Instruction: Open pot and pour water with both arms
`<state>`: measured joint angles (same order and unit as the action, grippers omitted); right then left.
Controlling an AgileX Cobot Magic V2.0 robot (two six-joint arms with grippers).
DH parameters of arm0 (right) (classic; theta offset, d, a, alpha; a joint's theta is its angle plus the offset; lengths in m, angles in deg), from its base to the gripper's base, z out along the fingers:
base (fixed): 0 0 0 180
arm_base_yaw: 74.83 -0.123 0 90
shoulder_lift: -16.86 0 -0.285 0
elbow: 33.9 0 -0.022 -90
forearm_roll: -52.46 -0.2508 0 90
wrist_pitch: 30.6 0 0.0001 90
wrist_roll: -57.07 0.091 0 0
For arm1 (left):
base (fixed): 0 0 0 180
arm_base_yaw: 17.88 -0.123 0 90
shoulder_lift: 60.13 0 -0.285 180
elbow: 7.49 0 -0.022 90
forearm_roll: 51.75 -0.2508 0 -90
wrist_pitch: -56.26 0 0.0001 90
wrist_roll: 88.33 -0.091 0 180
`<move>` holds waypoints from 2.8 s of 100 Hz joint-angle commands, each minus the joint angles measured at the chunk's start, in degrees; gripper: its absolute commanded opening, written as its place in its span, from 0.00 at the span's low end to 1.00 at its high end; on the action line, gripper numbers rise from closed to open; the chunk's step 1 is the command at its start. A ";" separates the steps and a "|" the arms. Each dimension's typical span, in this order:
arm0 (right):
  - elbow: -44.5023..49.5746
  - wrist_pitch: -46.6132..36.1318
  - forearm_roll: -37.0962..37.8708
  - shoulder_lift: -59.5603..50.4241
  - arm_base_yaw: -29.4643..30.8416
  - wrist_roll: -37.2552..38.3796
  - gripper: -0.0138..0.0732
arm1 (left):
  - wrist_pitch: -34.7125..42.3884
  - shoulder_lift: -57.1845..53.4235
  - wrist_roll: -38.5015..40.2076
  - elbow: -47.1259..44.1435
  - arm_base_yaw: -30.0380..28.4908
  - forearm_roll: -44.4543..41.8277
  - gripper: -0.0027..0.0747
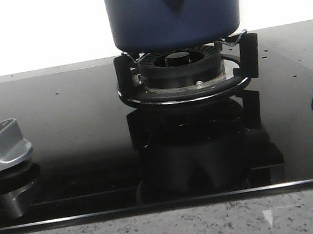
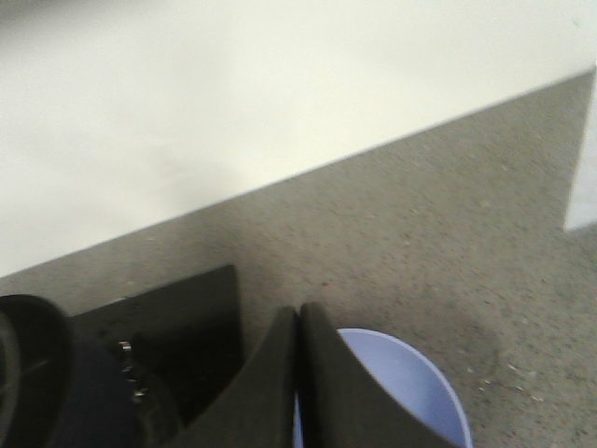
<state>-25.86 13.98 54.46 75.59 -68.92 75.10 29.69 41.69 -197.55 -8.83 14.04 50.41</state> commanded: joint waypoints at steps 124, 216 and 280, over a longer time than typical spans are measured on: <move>-1.29 -6.06 0.71 -3.79 -2.71 -2.49 0.08 | -5.95 3.15 3.86 3.99 0.31 5.05 0.37; -1.29 -6.33 0.71 -3.79 -2.71 -2.49 0.08 | -0.61 3.23 -0.03 4.08 0.31 5.07 0.38; -1.29 -6.46 0.71 -3.79 -2.71 -2.49 0.08 | -0.55 -2.30 -0.10 4.12 -0.10 5.07 0.69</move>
<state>-25.86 12.24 54.46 72.12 -71.53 73.17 30.87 44.55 -197.42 -6.27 14.04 51.28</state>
